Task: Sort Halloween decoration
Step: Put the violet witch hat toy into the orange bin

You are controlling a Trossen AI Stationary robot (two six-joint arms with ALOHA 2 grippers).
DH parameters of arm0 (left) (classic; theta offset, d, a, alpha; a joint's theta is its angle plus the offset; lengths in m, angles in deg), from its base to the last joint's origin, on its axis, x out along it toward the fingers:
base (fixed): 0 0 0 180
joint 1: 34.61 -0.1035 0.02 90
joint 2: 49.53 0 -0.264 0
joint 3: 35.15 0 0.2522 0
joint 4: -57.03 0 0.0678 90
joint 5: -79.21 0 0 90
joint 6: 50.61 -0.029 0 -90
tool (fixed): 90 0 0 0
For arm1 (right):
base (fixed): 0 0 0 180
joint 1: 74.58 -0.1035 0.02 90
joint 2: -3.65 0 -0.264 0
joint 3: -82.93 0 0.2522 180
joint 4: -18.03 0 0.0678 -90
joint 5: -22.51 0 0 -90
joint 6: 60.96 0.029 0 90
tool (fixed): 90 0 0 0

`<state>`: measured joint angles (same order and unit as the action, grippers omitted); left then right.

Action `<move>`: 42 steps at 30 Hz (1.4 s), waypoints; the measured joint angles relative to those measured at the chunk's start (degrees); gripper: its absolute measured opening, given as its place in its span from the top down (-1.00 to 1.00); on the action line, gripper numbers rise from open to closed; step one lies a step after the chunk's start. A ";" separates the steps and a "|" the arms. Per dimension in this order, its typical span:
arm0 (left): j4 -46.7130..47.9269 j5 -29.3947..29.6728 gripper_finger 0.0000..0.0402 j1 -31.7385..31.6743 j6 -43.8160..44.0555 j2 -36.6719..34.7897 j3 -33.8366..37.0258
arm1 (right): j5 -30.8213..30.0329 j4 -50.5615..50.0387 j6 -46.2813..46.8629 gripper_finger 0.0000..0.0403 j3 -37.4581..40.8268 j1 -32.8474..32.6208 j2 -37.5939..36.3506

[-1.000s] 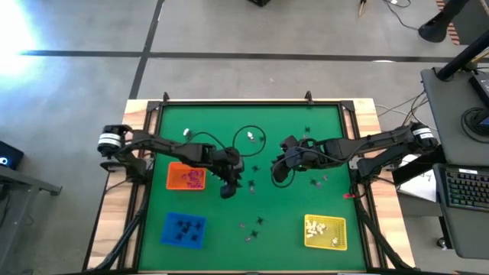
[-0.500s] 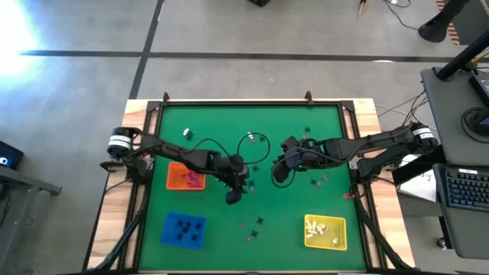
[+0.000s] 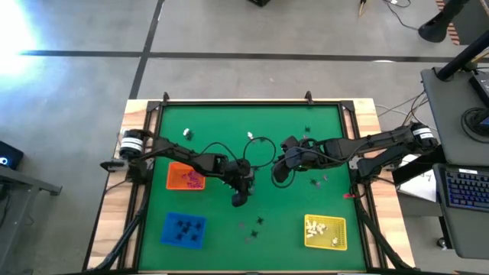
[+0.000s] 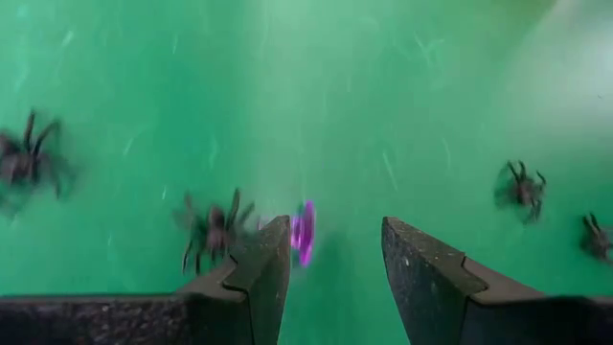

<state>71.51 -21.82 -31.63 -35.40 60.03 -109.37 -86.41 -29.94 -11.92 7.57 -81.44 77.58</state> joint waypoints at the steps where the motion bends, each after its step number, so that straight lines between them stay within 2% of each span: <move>1: 0.30 0.00 0.26 0.00 -0.39 0.74 -1.03 | 0.04 -0.01 -0.01 0.37 0.00 0.00 0.00; 7: 9.15 0.09 0.26 -0.02 -2.37 5.04 -7.11 | 3.04 -0.34 0.04 0.37 0.00 -0.02 0.00; 12: 9.62 0.26 0.36 0.04 -2.65 6.11 -7.26 | 4.16 -0.93 0.06 0.37 0.00 -0.04 0.00; 24: 9.85 1.07 0.96 -0.02 -2.90 6.29 -7.09 | 3.97 -1.52 0.05 0.37 0.00 -0.02 0.00; 31: 10.62 0.25 0.99 0.11 -3.06 5.11 -7.42 | 3.97 -1.52 0.04 0.37 0.00 -0.02 0.00; 42: 17.72 -0.18 1.00 1.01 -5.10 -0.86 -7.11 | 3.92 -1.52 0.04 0.37 0.00 -0.01 0.00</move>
<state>89.23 -22.00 -30.61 -40.50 59.17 -116.48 -82.50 -31.46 -11.88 7.57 -81.45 77.58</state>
